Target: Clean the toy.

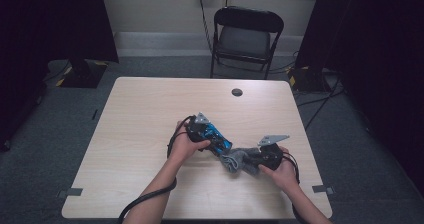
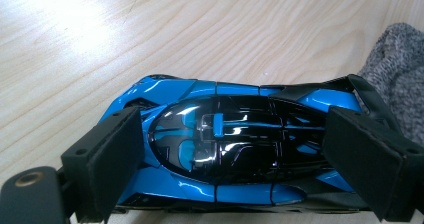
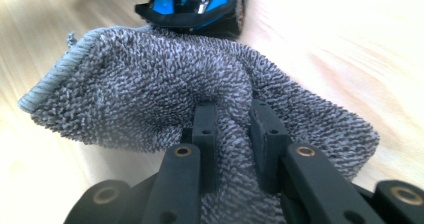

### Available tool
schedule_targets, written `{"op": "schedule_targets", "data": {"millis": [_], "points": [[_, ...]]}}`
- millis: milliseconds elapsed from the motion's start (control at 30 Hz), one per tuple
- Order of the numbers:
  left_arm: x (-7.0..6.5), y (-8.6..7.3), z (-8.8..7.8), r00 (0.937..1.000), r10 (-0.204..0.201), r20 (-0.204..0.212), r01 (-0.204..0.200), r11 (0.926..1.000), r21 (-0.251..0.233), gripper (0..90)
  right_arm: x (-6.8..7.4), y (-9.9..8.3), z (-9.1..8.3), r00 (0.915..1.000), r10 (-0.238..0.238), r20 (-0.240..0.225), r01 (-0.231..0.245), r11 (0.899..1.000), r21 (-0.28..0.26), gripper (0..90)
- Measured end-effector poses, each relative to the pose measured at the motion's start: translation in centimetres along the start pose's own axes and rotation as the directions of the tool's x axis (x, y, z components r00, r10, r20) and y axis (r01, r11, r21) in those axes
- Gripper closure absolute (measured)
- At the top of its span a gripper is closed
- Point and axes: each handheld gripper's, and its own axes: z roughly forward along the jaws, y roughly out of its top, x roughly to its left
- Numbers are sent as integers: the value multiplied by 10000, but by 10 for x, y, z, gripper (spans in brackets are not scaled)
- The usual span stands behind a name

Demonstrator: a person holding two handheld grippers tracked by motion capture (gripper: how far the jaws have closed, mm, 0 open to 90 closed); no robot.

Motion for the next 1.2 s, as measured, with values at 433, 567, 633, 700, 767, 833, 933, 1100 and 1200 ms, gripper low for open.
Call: {"op": "schedule_targets", "data": {"millis": [433,567,633,700,767,833,933,1100,1200], "points": [[0,0,0,10000,13,20,-13,10000,41,97,-15,-2,-7,9972,453,596,-445,9989,-138,757],[0,1,0,10000,37,24,-38,10000,59,97,-21,-3,-9,9955,666,678,-653,9976,-211,757],[0,1,0,10000,40,24,-40,10000,54,98,-22,-3,-9,9944,732,767,-714,9971,-265,757],[0,1,0,10000,42,24,-42,10000,57,97,-24,-3,-9,9934,821,806,-800,9964,-290,757],[0,1,0,10000,44,20,-44,10000,65,97,-25,-2,-9,9926,885,837,-860,9957,-330,757],[0,1,0,10000,39,13,-39,10000,74,98,-26,-2,-9,9914,1044,790,-1018,9942,-353,757],[0,1,0,10000,39,0,-39,10000,67,97,-28,-1,-8,9898,1178,802,-1150,9926,-395,758],[0,1,0,10000,48,10,-48,9999,98,98,-32,1,-9,9835,1515,991,-1472,9878,-501,759],[0,1,0,10000,51,12,-51,9999,95,97,-34,1,-10,9806,1610,1121,-1555,9862,-560,759]]}}
